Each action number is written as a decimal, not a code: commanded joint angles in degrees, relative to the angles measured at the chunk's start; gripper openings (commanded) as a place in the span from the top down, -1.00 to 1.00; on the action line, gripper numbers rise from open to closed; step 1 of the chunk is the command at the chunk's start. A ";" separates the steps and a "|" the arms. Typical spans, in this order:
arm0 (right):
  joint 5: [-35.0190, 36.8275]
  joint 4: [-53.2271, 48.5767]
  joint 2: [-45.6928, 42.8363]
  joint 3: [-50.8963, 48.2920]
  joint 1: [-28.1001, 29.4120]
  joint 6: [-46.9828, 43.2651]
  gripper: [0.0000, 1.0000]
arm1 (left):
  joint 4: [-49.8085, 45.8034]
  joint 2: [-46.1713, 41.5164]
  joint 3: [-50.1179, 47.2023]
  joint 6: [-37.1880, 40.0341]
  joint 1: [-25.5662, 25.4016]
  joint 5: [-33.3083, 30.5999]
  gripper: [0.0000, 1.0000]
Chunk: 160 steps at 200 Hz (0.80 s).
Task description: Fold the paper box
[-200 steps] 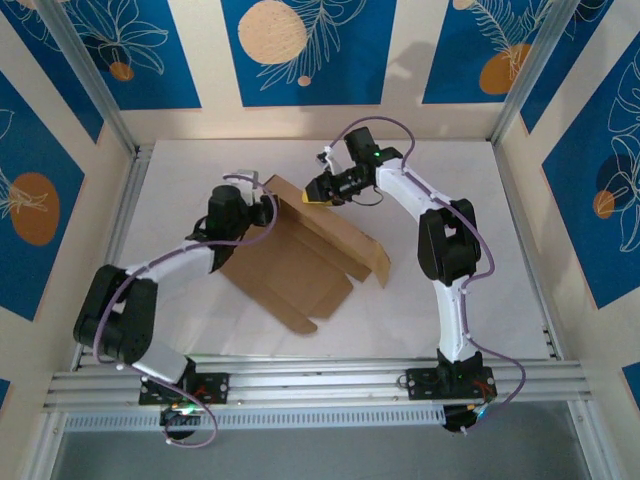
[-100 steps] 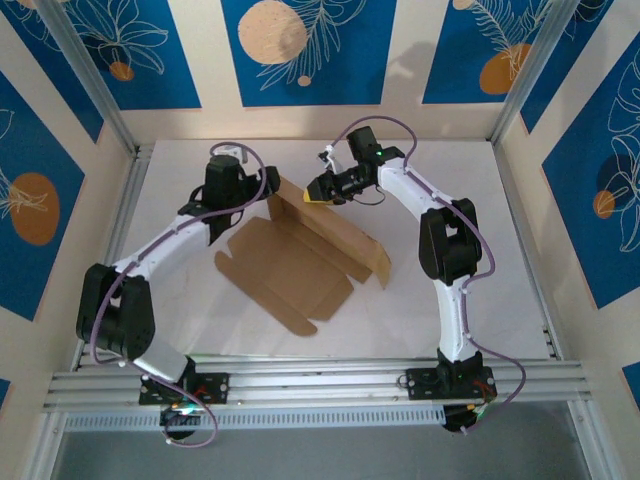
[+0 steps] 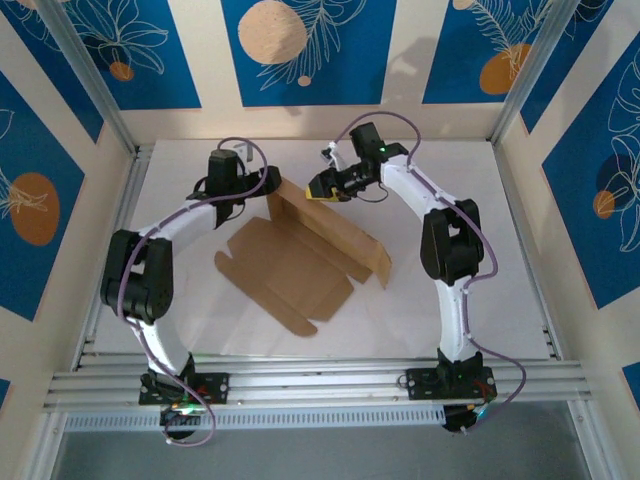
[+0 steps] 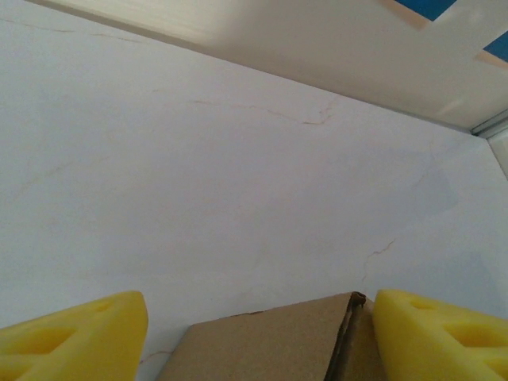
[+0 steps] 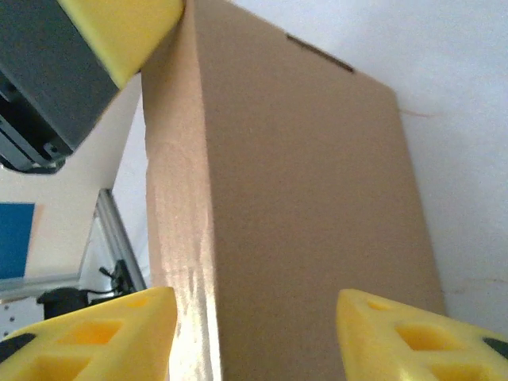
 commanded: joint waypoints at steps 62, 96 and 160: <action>36.50 -10.38 -33.20 -16.60 4.77 27.85 -0.10 | 0.46 -0.13 -1.62 -2.19 0.26 -4.53 -0.46; 37.04 -9.72 -45.52 -30.91 7.31 45.51 0.02 | -0.23 0.77 -0.99 -2.22 0.30 -4.47 -0.46; 41.02 -7.92 -41.18 -32.60 4.52 49.34 -0.06 | -0.05 0.52 -1.90 -3.03 0.00 -4.77 -0.47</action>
